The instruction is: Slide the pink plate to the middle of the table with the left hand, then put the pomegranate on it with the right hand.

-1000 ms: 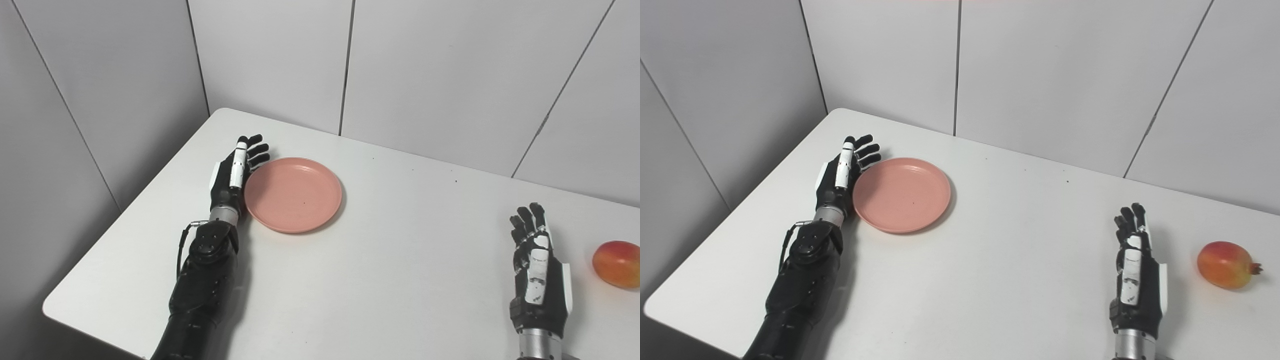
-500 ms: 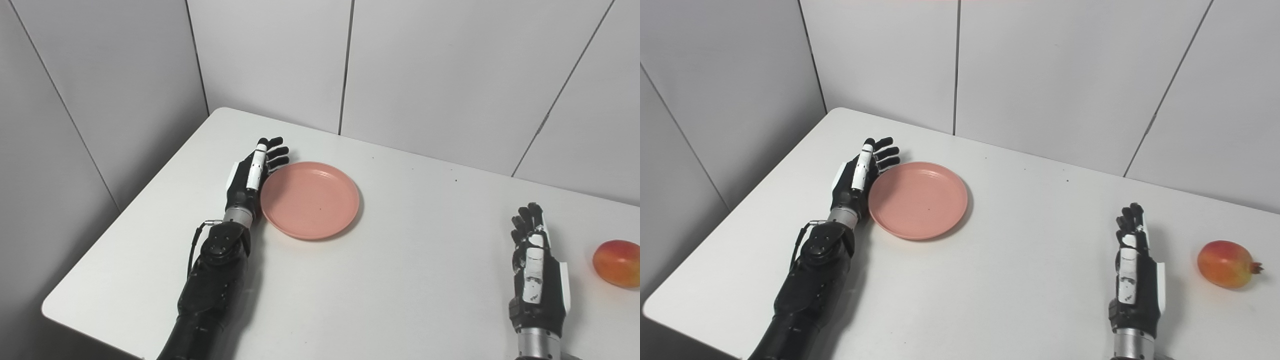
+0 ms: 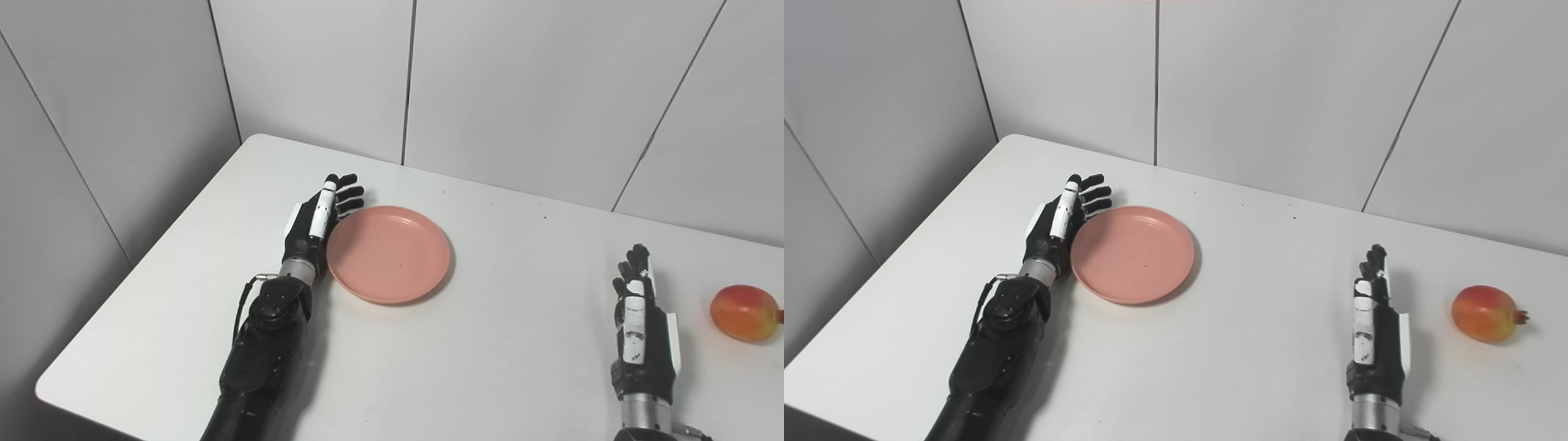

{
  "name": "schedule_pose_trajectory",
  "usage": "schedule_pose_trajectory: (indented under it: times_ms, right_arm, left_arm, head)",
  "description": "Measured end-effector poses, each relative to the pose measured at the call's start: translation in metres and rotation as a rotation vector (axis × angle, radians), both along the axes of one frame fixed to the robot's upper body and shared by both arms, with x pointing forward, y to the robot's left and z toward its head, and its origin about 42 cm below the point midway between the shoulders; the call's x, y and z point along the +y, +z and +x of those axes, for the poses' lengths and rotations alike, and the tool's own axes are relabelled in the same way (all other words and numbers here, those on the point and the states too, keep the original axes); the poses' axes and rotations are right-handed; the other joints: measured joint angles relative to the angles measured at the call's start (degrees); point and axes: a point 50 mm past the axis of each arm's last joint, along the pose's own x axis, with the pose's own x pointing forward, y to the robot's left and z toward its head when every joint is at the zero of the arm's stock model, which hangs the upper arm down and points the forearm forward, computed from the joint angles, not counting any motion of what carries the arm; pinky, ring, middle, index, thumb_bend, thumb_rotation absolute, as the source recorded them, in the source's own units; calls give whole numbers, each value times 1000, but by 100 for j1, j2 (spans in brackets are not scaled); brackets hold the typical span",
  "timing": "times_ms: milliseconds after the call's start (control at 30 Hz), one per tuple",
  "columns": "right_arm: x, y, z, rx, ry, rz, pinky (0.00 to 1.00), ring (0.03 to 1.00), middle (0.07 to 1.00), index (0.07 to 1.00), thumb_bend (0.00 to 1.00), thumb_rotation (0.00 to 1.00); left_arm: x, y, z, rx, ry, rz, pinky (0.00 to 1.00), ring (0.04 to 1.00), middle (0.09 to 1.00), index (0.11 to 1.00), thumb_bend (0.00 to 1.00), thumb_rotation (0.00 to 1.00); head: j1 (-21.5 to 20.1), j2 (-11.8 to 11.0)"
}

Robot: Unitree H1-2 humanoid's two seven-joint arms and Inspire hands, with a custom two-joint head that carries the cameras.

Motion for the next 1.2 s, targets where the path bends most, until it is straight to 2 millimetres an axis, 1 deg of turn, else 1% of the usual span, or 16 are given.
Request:
schedule_pose_trajectory:
  times_ms: [100,300,467,533,633,667,767,900,967,1000,1033,1100,1200]
  right_arm:
    - [0,0,0,0,-2,2,1000,1000,990,984,550,979]
    - [1,0,0,3,-3,3,1000,998,986,979,582,949]
    - [1,1,0,9,-3,4,1000,993,983,977,568,964]
    - [2,1,-1,10,-3,7,1000,990,981,974,561,965]
    - [3,1,-1,12,-2,11,1000,987,979,972,556,951]
    - [4,1,-1,12,-3,11,1000,984,978,971,556,955]
    - [4,1,-1,12,-6,10,1000,980,975,970,547,972]
    - [7,1,-2,11,-8,4,1000,974,969,967,542,968]
    - [8,1,-2,11,-9,2,1000,970,962,962,546,974]
    - [8,1,-2,10,-9,2,1000,970,962,962,546,974]
    - [9,2,-3,10,-9,1,1000,971,964,964,548,970]
    - [11,1,-3,10,-10,-2,1000,974,966,969,544,969]
    - [15,2,-4,9,-6,-2,1000,970,964,969,554,972]
  left_arm:
    - [-7,0,0,2,-21,10,829,837,824,800,321,1000]
    - [-16,1,-2,6,-65,34,827,844,837,814,336,992]
    - [-26,2,-3,17,-89,50,834,846,840,818,319,1000]
    - [-31,2,-4,17,-102,51,837,850,846,821,318,1000]
    - [-37,1,-6,16,-115,61,834,849,850,824,322,1000]
    - [-39,1,-8,16,-119,68,833,851,854,832,321,1000]
    - [-44,1,-9,14,-133,102,833,857,861,843,313,1000]
    - [-51,1,-14,12,-158,132,859,879,884,875,312,1000]
    - [-54,1,-16,12,-167,137,858,878,881,874,319,1000]
    - [-55,1,-16,14,-168,140,858,878,881,874,319,1000]
    - [-55,2,-16,15,-169,140,854,877,881,873,316,1000]
    - [-56,2,-16,16,-169,142,856,877,880,873,309,1000]
    - [-58,3,-19,16,-177,141,862,878,880,877,310,1000]
  head:
    - [-17,9]
    - [-88,35]
    - [-158,70]
    - [-263,97]
    - [-299,97]
    - [-377,123]
    - [-431,141]
    - [-553,184]
    - [-650,211]
    - [-650,211]
    - [-755,220]
    - [-773,220]
    - [-949,263]
